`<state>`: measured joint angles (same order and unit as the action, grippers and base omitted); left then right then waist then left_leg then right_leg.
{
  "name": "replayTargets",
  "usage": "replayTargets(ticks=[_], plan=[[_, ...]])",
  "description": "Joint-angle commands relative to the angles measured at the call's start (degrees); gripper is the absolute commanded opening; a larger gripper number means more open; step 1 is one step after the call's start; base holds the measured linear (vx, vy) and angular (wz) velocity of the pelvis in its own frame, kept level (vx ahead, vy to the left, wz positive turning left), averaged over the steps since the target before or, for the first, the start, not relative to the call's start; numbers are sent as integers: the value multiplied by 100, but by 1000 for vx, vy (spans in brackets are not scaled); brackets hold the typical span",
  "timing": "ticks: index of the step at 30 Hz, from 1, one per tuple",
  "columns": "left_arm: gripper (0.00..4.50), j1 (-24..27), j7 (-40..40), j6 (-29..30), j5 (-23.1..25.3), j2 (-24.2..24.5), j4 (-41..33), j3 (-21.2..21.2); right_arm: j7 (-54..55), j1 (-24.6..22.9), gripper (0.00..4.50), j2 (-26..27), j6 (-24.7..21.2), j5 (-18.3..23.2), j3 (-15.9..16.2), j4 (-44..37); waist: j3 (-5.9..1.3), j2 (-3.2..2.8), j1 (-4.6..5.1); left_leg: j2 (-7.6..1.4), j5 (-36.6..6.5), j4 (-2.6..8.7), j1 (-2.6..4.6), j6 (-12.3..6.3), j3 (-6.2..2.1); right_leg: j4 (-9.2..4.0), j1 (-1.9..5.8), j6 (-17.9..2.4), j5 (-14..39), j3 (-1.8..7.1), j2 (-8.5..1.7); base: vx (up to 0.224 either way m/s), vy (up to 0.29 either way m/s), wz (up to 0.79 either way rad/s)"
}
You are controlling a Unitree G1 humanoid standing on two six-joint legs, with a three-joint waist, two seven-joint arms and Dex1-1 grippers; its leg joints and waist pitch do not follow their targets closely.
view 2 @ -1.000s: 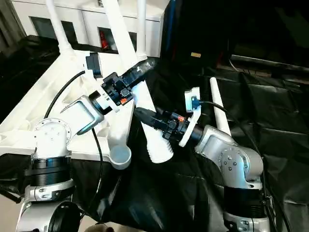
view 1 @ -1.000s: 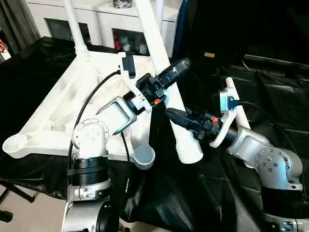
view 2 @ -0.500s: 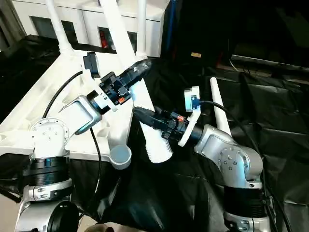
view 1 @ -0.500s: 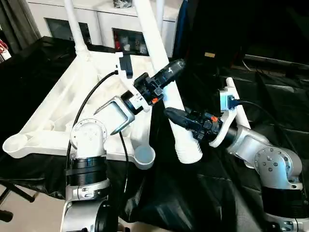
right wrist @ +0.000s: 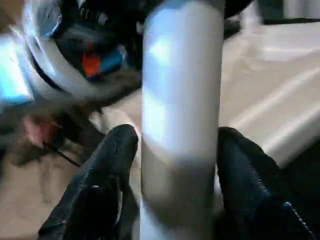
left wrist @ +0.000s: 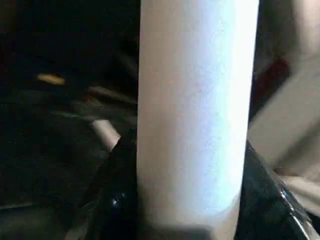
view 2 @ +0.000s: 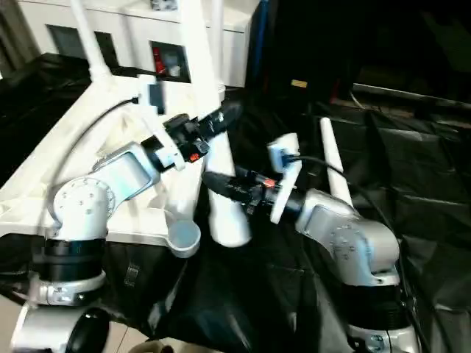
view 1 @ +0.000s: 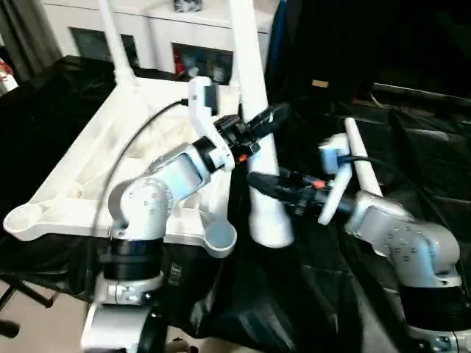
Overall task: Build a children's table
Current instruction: Pick table leg
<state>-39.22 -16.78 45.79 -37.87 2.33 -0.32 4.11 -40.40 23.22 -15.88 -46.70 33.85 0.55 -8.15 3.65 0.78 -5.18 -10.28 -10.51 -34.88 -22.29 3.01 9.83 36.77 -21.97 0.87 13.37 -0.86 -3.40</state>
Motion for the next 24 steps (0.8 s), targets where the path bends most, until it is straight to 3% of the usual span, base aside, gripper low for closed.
replayTargets(ticks=[1, 3, 11, 12, 13, 16, 18, 24], plan=[[184, -152, 164, -69, 245, 69, -127, -195, 150, 119, 295, -46, 103, -266, 183, -103, -394, 42, -14, -214, -362, 401, 108, 181, -78, -445, 272, -953, 1, 186, -367, 0, 0, 0], [184, -250, 346, -242, 687, 173, -101, -460, 599, 273, 295, 49, 241, -676, 474, 73, -402, 28, 2, -216, -335, 395, 114, 211, -78, -431, 256, -974, -23, 185, -362, 0, 0, 0], [184, -348, 714, -377, 1174, 146, -123, -617, 1684, 646, 295, 677, 229, -1315, 673, 811, -416, 9, 10, -208, -263, 390, 116, 253, -70, -390, 261, -1143, -367, 189, -361, 0, 0, 0], [184, -348, 714, -377, 1174, 146, -123, -617, 1684, 646, 295, 677, 229, -1315, 673, 811, -424, 11, 10, -206, -218, 389, 117, 266, -71, -371, 263, -1137, -488, 185, -350, 0, 0, 0], [184, -355, 726, -375, 1171, 141, -120, -606, 1766, 677, 261, 738, 208, -1323, 647, 891, -421, 7, 3, -207, -221, 388, 119, 262, -68, -373, 264, -1128, -547, 186, -353, 0, 0, 0], [183, -371, 739, -446, 1230, 123, -80, -594, 1886, 758, 258, 863, 223, -1344, 609, 1088, -415, 11, 9, -203, -295, 396, 113, 273, -67, -377, 271, -1128, -515, 186, -359, 0, 0, 0], [183, -376, 723, -445, 1233, 124, -75, -592, 1874, 769, 224, 864, 229, -1341, 604, 1095, -417, 10, 7, -206, -312, 397, 120, 281, -67, -379, 268, -1115, -504, 186, -357, 0, 0, 0], [183, -384, 722, -468, 1324, 88, -51, -565, 1804, 796, 193, 871, 270, -1349, 624, 1103, -419, 8, 2, -203, -294, 391, 118, 270, -65, -373, 272, -1098, -565, 191, -362, 0, 0, 0]])
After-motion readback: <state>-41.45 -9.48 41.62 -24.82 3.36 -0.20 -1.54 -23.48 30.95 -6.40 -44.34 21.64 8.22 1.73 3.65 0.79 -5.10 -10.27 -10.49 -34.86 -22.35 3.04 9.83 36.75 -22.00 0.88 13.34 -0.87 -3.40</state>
